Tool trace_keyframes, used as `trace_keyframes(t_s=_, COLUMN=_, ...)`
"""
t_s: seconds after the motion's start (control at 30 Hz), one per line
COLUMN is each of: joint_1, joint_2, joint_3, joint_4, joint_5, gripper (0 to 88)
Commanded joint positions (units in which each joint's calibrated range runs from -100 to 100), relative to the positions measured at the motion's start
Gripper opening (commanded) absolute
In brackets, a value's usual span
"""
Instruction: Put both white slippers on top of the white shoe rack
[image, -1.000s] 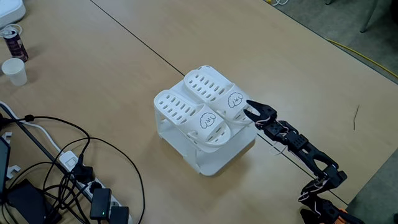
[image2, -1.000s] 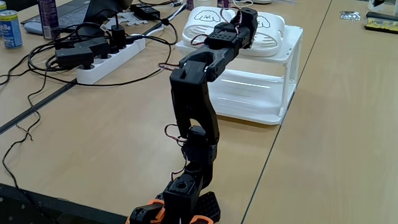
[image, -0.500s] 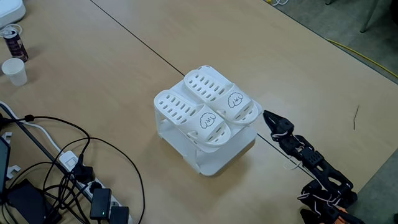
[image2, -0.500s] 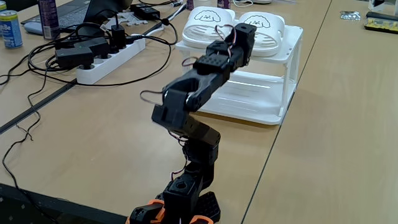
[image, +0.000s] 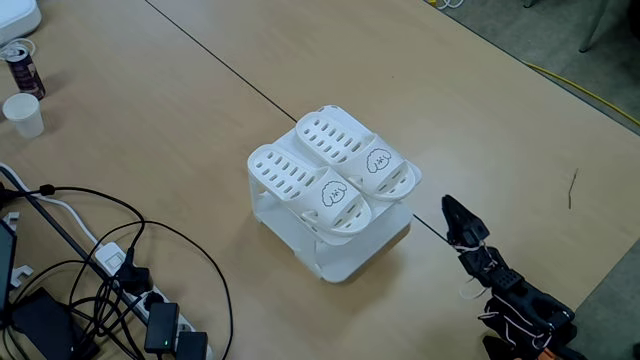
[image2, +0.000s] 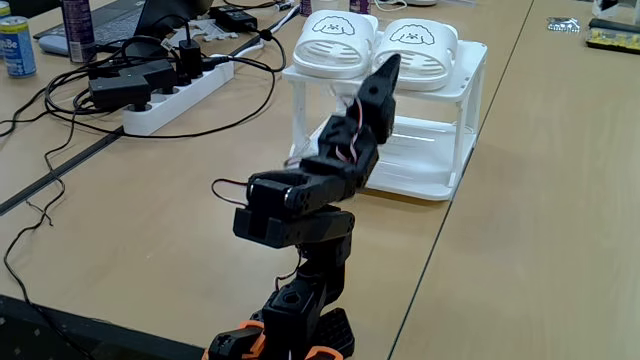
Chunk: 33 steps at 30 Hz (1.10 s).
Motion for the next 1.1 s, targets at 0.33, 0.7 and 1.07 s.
trace_keyframes(t_s=0.33, joint_1=-0.44, joint_2=-22.95, joint_3=2.07, joint_4=-10.00, joint_5=0.42, gripper=0.8)
trace_keyframes(t_s=0.7, joint_1=-8.25, joint_2=-37.59, joint_3=1.80, joint_4=-22.16, joint_5=0.42, gripper=0.8)
trace_keyframes(t_s=1.07, joint_1=-8.25, joint_2=-37.59, joint_3=1.80, joint_4=-48.91, joint_5=0.42, gripper=0.8)
